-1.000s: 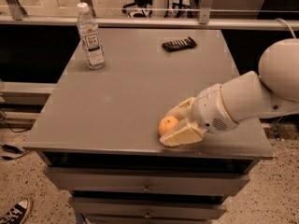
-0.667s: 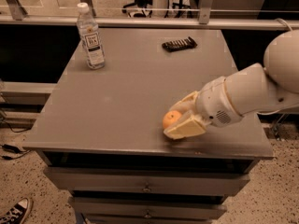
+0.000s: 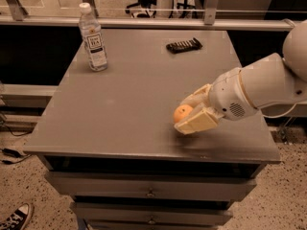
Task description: Move orange near blue plastic bottle
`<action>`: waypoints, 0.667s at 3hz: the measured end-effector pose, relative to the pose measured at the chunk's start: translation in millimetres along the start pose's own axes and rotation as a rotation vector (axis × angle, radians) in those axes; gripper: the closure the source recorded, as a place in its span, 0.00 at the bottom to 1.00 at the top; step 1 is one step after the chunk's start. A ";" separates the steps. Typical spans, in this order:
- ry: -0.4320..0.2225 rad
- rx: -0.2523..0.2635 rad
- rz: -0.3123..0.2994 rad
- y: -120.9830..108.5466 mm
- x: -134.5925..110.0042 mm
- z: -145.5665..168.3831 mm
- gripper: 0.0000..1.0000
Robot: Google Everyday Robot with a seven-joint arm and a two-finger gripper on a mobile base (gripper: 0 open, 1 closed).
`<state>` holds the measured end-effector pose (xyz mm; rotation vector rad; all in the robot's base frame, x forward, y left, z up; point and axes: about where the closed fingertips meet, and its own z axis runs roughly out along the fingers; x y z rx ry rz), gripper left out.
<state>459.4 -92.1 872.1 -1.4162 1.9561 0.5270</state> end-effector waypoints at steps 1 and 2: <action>-0.063 0.038 0.003 -27.4 -21.2 15.7 1.00; -0.134 0.067 -0.020 -65.7 -55.6 31.0 1.00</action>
Offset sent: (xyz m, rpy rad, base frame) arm 0.1350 0.0536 0.0381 0.1707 -0.1660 -0.0349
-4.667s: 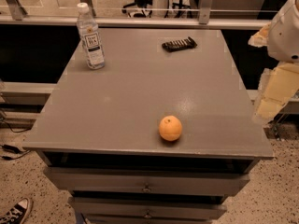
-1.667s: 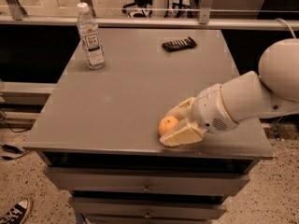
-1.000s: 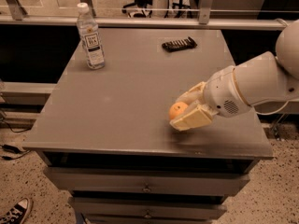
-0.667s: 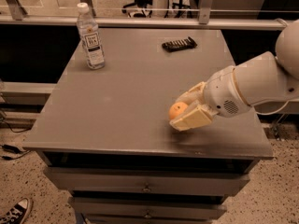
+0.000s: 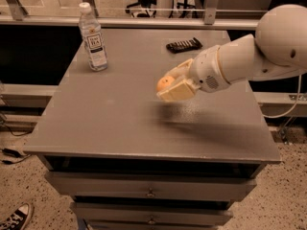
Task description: Move orange near blue plastic bottle
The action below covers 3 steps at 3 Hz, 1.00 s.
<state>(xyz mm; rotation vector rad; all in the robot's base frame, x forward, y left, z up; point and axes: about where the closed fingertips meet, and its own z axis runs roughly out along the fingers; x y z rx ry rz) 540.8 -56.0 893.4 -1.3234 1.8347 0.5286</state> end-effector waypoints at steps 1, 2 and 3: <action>-0.054 -0.009 -0.013 -33.0 -28.2 29.0 1.00; -0.127 -0.033 -0.017 -62.0 -59.6 66.4 1.00; -0.190 -0.060 -0.015 -78.7 -86.4 100.7 1.00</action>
Offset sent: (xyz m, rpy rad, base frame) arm 0.1449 0.0979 0.0216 0.2040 -0.0567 0.0762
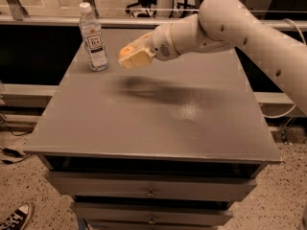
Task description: Move orange near blue plastic bottle
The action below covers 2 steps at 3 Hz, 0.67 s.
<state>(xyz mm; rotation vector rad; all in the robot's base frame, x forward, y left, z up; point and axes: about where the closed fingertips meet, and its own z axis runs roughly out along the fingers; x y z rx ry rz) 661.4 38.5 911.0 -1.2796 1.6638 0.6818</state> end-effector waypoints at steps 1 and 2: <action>-0.027 -0.015 0.025 -11.4 -2.3 33.8 1.00; -0.049 -0.013 0.078 -23.1 9.3 61.6 1.00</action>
Offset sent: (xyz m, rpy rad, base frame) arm 0.0588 0.0447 -0.0493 0.0950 0.0814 -0.0487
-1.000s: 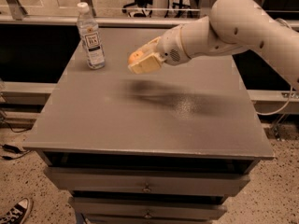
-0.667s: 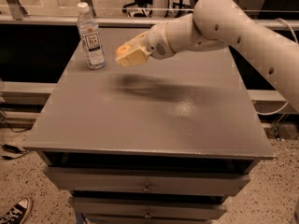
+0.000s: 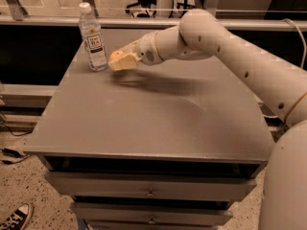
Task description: Move orange near blue plastic bottle
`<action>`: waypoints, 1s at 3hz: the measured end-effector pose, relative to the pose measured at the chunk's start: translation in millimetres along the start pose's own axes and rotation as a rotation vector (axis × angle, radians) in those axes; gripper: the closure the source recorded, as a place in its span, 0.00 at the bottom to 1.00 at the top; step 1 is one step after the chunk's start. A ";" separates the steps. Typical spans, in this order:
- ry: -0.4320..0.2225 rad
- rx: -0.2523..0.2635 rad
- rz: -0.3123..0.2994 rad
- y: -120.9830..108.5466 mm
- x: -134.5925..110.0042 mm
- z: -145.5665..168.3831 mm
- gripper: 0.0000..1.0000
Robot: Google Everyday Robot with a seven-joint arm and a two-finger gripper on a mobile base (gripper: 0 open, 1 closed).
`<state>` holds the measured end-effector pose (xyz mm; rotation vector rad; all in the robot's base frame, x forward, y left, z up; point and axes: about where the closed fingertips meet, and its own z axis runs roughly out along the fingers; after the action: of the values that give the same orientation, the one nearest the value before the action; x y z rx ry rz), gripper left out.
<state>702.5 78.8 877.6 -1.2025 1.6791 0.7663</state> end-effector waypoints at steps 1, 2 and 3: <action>-0.017 0.002 0.029 -5.3 5.7 11.2 1.00; -0.038 0.000 0.048 -9.9 5.4 20.5 0.96; -0.040 -0.004 0.060 -11.4 7.1 24.2 0.75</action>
Offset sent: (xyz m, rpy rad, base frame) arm 0.0234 0.0118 -0.0103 0.0770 0.0242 -0.0324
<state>720.0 93.1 861.6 -1.1365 1.6877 0.8250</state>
